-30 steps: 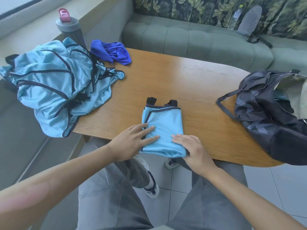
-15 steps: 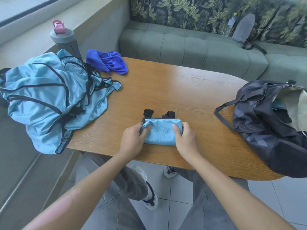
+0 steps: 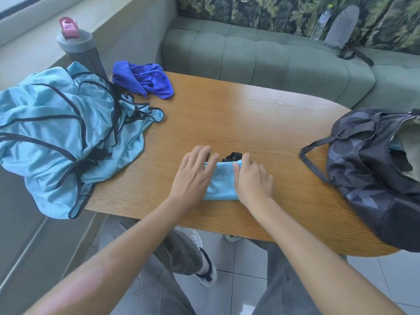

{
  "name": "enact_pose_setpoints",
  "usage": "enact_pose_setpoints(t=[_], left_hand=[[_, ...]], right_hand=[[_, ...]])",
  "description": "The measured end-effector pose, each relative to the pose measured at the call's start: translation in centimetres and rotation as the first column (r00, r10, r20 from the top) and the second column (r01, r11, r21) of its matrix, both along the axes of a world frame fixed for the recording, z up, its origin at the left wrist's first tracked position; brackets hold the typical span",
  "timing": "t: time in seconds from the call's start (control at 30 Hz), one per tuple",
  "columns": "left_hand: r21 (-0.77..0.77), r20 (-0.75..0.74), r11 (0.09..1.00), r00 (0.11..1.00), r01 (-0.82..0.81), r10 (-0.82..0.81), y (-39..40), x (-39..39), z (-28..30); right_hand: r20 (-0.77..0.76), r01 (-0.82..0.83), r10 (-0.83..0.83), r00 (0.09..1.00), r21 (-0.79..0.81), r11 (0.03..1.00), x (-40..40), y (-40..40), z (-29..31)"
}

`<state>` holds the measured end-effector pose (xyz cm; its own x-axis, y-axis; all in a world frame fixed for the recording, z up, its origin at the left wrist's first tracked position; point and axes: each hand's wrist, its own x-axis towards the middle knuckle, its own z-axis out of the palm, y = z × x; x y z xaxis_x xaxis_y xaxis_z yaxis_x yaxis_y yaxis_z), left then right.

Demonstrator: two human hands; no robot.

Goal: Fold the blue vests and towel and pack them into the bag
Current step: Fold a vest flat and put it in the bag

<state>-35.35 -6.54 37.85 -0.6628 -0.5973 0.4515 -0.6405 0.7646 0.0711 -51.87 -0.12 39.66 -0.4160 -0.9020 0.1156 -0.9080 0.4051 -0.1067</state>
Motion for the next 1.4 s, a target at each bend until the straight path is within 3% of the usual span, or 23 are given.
enact_pose_setpoints(t=[0.03, 0.1, 0.17, 0.23, 0.43, 0.53, 0.7, 0.87, 1.0, 1.07, 1.1, 1.2, 1.3, 1.4], left_hand=[[-0.043, 0.083, 0.983, 0.981, 0.178, -0.174, -0.7, 0.1, 0.0], [0.093, 0.227, 0.931, 0.902, 0.354, -0.366, -1.9, 0.2, 0.2], [0.338, 0.297, 0.906, 0.884, 0.257, -0.361, -2.9, 0.3, 0.5], [0.475, 0.351, 0.871, 0.882, 0.122, -0.316, -3.6, 0.3, 0.2], [0.469, 0.402, 0.882, 0.878, 0.048, -0.262, -4.0, -0.8, 1.0], [0.422, 0.397, 0.906, 0.890, 0.040, -0.224, -4.3, -2.0, 2.4], [0.588, 0.493, 0.801, 0.834, -0.112, -0.246, -5.8, -4.6, 4.5], [0.637, 0.616, 0.738, 0.721, -0.221, -0.317, -6.4, -7.0, 5.9], [0.686, 0.607, 0.682, 0.716, -0.254, -0.344, -6.5, -6.9, 6.8], [0.689, 0.579, 0.691, 0.738, -0.216, -0.346, -5.8, -6.6, 7.1], [0.681, 0.558, 0.709, 0.756, -0.182, -0.341, -5.4, -6.3, 7.3], [0.569, 0.467, 0.821, 0.840, -0.044, -0.278, -3.4, -5.3, 7.9], [0.343, 0.289, 0.921, 0.912, 0.186, -0.292, -0.5, -3.6, 8.7], [-0.033, 0.224, 0.907, 0.887, 0.420, -0.403, 2.1, -2.1, 8.8]], right_hand=[[-0.029, -0.048, 0.047, 0.998, -0.028, 0.998, -0.3, -0.1, -0.3], [-0.045, -0.145, 0.146, 0.988, 0.029, 0.989, -1.2, -0.3, -0.8], [0.030, -0.194, 0.192, 0.981, 0.131, 0.972, -2.1, -0.3, -1.0], [0.137, -0.212, 0.187, 0.973, 0.198, 0.957, -2.9, -0.3, -1.5], [0.237, -0.215, 0.159, 0.958, 0.234, 0.948, -3.4, -0.3, -2.2], [0.272, -0.220, 0.175, 0.946, 0.145, 0.965, -3.7, 0.3, -2.0], [0.324, -0.135, 0.140, 0.936, -0.036, 0.990, -4.9, 2.4, -1.2], [0.308, -0.066, 0.121, 0.944, -0.182, 0.981, -6.6, 5.4, 0.5], [0.488, 0.061, 0.050, 0.871, -0.207, 0.976, -6.3, 7.3, 2.3], [0.666, 0.112, 0.013, 0.746, -0.144, 0.983, -5.7, 8.0, 3.2], [0.788, 0.128, -0.017, 0.616, -0.079, 0.989, -5.2, 8.3, 3.6], [0.988, 0.061, -0.135, 0.074, 0.131, 0.989, -3.8, 9.0, 4.6], [0.907, 0.065, -0.110, -0.407, 0.149, 0.987, -2.9, 9.0, 4.4], [0.735, 0.213, 0.045, -0.677, 0.137, 0.967, -2.6, 8.7, 4.2]])
